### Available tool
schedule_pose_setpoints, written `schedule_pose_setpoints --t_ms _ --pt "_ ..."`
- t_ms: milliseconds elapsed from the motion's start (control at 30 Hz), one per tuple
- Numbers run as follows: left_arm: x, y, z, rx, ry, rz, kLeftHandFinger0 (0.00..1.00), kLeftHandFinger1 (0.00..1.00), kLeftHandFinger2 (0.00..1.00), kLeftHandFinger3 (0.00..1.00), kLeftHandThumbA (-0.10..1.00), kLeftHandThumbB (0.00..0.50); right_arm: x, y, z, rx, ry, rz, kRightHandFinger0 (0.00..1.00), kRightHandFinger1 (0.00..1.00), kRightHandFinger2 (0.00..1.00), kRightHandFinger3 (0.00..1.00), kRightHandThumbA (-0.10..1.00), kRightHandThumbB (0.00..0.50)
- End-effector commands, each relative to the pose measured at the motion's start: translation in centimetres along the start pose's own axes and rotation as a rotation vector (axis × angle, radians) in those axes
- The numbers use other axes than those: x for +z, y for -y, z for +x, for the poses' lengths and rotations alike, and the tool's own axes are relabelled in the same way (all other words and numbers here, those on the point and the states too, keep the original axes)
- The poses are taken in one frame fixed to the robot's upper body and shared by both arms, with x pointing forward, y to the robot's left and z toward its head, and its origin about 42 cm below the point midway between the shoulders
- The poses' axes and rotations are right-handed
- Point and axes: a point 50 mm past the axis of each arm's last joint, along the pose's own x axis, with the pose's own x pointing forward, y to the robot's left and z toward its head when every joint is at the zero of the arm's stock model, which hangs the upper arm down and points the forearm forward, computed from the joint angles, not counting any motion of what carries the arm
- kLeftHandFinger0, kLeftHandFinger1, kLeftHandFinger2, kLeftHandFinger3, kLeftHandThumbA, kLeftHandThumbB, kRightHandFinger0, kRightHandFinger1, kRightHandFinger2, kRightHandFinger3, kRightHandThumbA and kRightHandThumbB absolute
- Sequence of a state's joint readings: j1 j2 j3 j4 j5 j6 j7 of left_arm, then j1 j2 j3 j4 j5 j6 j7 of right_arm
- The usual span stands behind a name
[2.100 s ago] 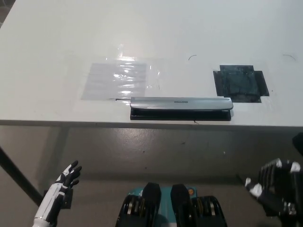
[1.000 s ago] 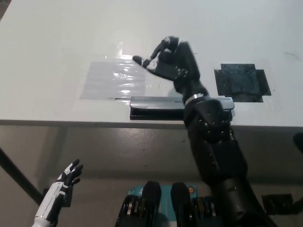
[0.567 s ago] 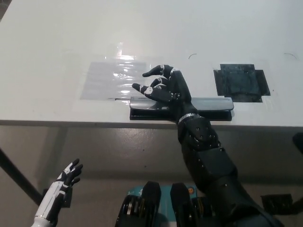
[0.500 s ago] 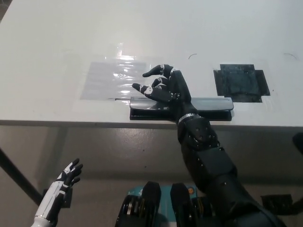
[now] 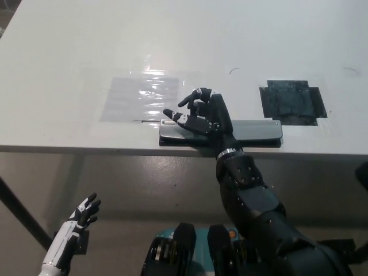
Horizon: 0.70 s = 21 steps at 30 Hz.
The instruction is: The paper pin puncher is placed at the center of the table and close to the robot and the robot uses its right fist to press on the paper pin puncher
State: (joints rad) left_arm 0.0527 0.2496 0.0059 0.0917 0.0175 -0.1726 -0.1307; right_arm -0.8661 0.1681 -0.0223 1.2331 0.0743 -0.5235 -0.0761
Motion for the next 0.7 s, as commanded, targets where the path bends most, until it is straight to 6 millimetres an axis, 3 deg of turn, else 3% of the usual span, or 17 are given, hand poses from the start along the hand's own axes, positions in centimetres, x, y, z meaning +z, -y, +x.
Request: schedule_pose_setpoints --t_ms 0,67,100,133,167,233,267,333,367,400,467,500,600,667 --pt "1.1 -0.4 0.1 -0.022 0.065 0.015 1.00 1.00 1.00 1.00 1.00 0.172 -13.0 2.6 -11.9 -0.098 -0.485 -0.051 0.00 0.13 0.38 0.18 1.00 0.142" --pt "1.0 -0.4 0.1 -0.018 0.065 0.013 1.00 1.00 1.00 1.00 1.00 0.179 -12.7 2.3 -11.5 -0.097 -0.469 -0.044 0.01 0.15 0.39 0.19 1.00 0.126" --pt "0.8 -0.4 -0.1 -0.019 0.059 0.008 1.00 1.00 1.00 1.00 1.00 0.192 -12.4 2.2 -11.2 -0.097 -0.452 -0.038 0.02 0.17 0.40 0.21 1.00 0.153" --pt "0.8 -0.4 -0.1 -0.019 0.057 0.018 1.00 1.00 1.00 1.00 1.00 0.201 -11.9 2.2 -10.5 -0.096 -0.424 -0.028 0.00 0.12 0.34 0.19 1.00 0.170" --pt "0.8 -0.3 -0.1 -0.018 0.055 0.023 1.00 1.00 1.00 1.00 1.00 0.203 -11.1 2.4 -9.7 -0.093 -0.392 -0.014 0.00 0.06 0.29 0.16 1.00 0.157" --pt "0.7 -0.2 -0.2 -0.021 0.053 0.016 1.00 1.00 1.00 1.00 1.00 0.197 -10.2 2.5 -8.7 -0.096 -0.347 0.000 0.00 0.06 0.28 0.15 1.00 0.123" --pt "0.8 -0.2 -0.2 -0.018 0.054 0.017 1.00 1.00 1.00 1.00 1.00 0.184 -8.2 2.6 -6.7 -0.107 -0.267 0.014 0.02 0.09 0.30 0.18 1.00 0.095" --pt "0.7 -0.3 -0.2 -0.018 0.058 0.017 1.00 1.00 1.00 1.00 1.00 0.177 -5.5 2.6 -4.5 -0.108 -0.165 0.074 0.00 0.07 0.28 0.16 1.00 0.107" --pt "0.7 -0.3 -0.2 -0.017 0.058 0.014 1.00 1.00 1.00 1.00 1.00 0.175 -3.4 2.7 -3.2 -0.104 -0.085 0.063 0.04 0.12 0.31 0.18 1.00 0.170" --pt "0.6 -0.3 -0.2 -0.016 0.056 0.012 1.00 1.00 1.00 1.00 1.00 0.182 0.2 3.0 -1.5 -0.090 0.051 0.058 0.02 0.15 0.35 0.22 1.00 0.170" --pt "0.6 -0.3 -0.3 -0.016 0.052 0.009 1.00 1.00 1.00 1.00 1.00 0.190 4.6 3.1 -0.8 -0.061 0.194 0.098 0.00 0.18 0.40 0.30 1.00 0.159" --pt "0.8 -0.3 -0.3 -0.018 0.050 0.008 1.00 1.00 1.00 1.00 1.00 0.186 7.7 3.3 -0.7 -0.049 0.272 0.120 0.00 0.17 0.38 0.27 1.00 0.152" --pt "0.8 -0.3 -0.2 -0.019 0.054 0.014 1.00 1.00 1.00 1.00 1.00 0.181 15.9 3.5 -1.9 -0.035 0.470 0.135 0.00 0.03 0.21 0.14 1.00 0.146" --pt "0.9 -0.3 0.0 -0.019 0.062 0.016 1.00 1.00 1.00 1.00 1.00 0.175 21.8 4.0 -4.0 0.002 0.632 0.172 0.00 0.00 0.01 0.00 1.00 0.160"
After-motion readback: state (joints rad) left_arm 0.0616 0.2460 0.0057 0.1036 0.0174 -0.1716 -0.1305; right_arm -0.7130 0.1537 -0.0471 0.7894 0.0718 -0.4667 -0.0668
